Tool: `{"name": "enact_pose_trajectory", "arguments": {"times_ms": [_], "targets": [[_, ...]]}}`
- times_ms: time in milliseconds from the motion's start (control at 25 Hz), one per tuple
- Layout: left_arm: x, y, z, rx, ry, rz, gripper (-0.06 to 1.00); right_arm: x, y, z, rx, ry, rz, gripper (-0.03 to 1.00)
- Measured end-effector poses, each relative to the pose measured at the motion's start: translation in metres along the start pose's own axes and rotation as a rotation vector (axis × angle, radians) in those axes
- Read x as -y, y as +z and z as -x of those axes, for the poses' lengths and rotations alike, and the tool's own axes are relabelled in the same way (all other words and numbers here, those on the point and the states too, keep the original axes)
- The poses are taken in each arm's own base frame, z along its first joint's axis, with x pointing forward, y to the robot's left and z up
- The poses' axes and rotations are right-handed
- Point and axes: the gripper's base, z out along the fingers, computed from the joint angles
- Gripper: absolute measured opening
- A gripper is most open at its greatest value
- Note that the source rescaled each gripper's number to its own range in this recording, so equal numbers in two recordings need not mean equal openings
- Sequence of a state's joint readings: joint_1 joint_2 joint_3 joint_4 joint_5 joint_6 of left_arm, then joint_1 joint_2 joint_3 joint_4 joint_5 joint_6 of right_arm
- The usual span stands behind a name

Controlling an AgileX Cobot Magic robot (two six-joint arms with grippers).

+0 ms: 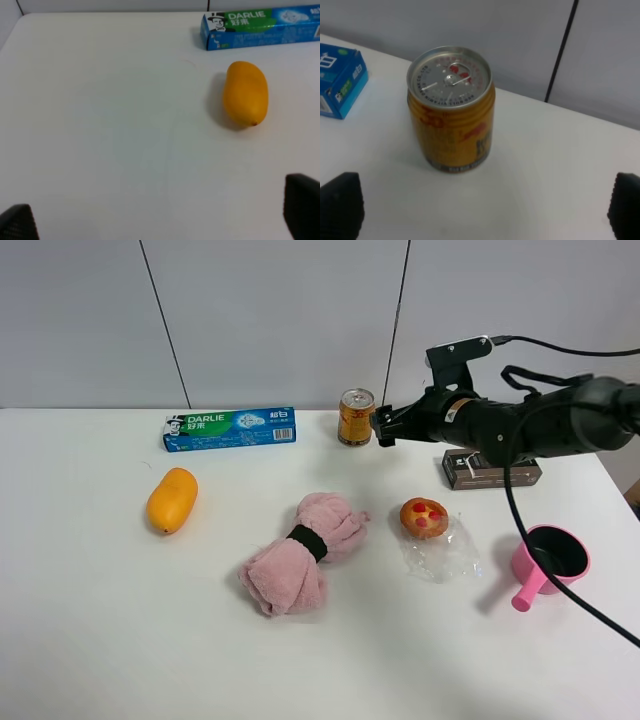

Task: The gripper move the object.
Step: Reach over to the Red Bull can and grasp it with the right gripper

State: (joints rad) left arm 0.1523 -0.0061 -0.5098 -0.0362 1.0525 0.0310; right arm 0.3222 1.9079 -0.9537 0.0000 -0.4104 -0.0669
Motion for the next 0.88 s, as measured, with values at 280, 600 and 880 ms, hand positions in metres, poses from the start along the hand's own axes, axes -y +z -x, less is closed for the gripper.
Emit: {"name": "enact_pose_trajectory", "arguments": {"times_ms": [280,600,880], "targets": [[0.000,0.000,0.000,0.000,0.000,0.000,1.00,-0.002,0.023,-0.024,0.082,0.000,-0.005,1.00],[0.000,0.000,0.000,0.000,0.000,0.000,1.00,-0.002,0.042,-0.025,0.142,-0.007,-0.005,1.00],[0.000,0.000,0.000,0.000,0.000,0.000,1.00,-0.006,0.069,-0.012,0.158,-0.030,0.022,1.00]]}}
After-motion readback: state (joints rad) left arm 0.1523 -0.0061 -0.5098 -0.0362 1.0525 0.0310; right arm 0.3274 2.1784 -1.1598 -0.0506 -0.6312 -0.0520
